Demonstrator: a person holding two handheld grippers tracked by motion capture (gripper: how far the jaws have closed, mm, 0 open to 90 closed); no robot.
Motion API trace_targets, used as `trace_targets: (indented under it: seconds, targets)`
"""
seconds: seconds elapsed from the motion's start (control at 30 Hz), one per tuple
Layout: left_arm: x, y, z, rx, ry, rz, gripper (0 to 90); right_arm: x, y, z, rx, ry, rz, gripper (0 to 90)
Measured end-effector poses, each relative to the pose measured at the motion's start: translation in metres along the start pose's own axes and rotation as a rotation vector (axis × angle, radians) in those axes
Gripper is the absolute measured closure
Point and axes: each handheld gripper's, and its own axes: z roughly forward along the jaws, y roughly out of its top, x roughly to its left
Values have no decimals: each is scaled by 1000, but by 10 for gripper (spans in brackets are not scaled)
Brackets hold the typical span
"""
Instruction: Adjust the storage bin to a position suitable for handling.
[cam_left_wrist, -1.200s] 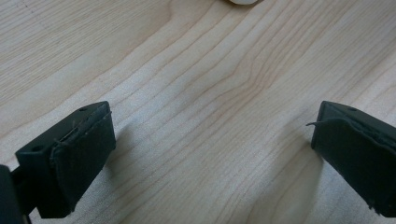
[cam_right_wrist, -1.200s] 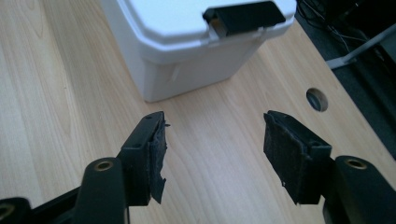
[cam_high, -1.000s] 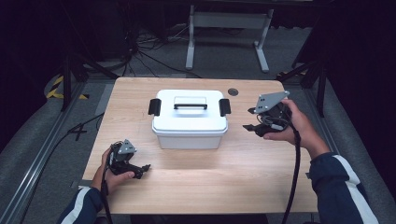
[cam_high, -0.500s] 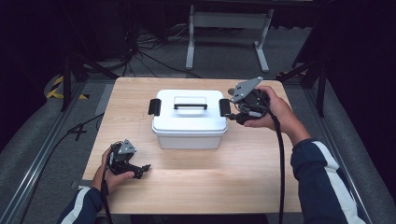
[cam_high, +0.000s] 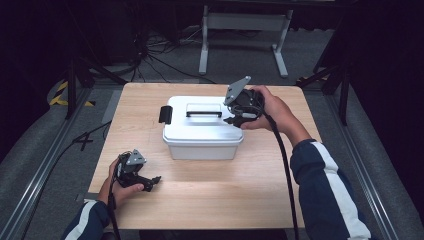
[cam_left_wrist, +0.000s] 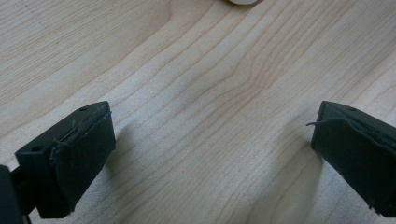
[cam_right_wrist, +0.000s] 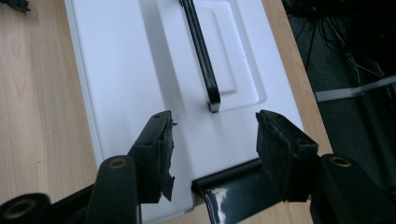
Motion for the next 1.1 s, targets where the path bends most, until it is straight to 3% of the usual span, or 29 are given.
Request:
trace_targets:
  seconds: [0.37, 0.77, 0.9, 1.1]
  targets:
    - [0, 0, 0, 0, -1, 1, 2, -1, 21, 23, 21, 33, -32, 488]
    - [0, 0, 0, 1, -1, 1, 2, 7, 37, 38, 70, 49, -103, 662]
    - [0, 0, 0, 0, -1, 0, 2, 7, 39, 38, 82, 29, -96, 740]
    - [0, 0, 0, 4, -3, 0, 2, 6, 40, 43, 77, 22, -96, 791]
